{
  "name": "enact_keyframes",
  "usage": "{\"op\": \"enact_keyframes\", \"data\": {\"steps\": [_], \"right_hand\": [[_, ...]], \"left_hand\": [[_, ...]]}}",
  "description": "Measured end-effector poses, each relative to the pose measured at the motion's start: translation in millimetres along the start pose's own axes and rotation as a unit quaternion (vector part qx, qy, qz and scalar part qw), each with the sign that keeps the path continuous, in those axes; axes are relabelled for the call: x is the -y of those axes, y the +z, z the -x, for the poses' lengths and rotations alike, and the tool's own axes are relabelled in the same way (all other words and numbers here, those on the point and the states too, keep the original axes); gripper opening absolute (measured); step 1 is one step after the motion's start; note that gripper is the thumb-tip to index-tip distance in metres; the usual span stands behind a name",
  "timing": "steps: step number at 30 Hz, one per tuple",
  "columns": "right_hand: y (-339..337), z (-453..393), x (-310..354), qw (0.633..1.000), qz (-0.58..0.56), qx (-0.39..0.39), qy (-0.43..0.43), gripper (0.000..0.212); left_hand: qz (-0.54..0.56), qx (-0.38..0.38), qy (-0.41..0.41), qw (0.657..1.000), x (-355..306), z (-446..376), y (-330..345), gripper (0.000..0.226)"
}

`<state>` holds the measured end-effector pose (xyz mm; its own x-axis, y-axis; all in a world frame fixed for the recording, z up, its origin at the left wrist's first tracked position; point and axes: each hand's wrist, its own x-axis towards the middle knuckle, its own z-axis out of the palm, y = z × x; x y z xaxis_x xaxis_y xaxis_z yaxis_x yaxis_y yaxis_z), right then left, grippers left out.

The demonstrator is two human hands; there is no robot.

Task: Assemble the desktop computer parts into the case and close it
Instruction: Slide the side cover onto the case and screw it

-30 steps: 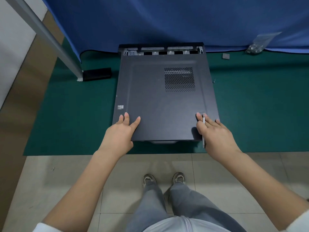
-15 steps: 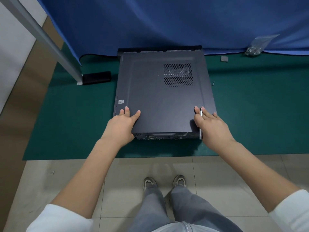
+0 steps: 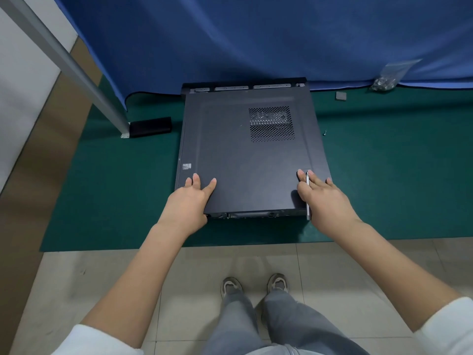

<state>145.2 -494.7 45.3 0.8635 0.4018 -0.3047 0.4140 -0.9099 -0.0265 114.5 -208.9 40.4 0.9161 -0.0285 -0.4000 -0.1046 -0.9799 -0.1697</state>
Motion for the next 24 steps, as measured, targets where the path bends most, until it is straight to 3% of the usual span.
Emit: {"op": "enact_keyframes", "data": {"steps": [24], "right_hand": [[-14.4, -5.6, 2.2, 0.999, -0.031, 0.005, -0.01, 0.053]], "left_hand": [[-0.037, 0.001, 0.006, 0.999, 10.2, -5.1, -21.9, 0.088]]}}
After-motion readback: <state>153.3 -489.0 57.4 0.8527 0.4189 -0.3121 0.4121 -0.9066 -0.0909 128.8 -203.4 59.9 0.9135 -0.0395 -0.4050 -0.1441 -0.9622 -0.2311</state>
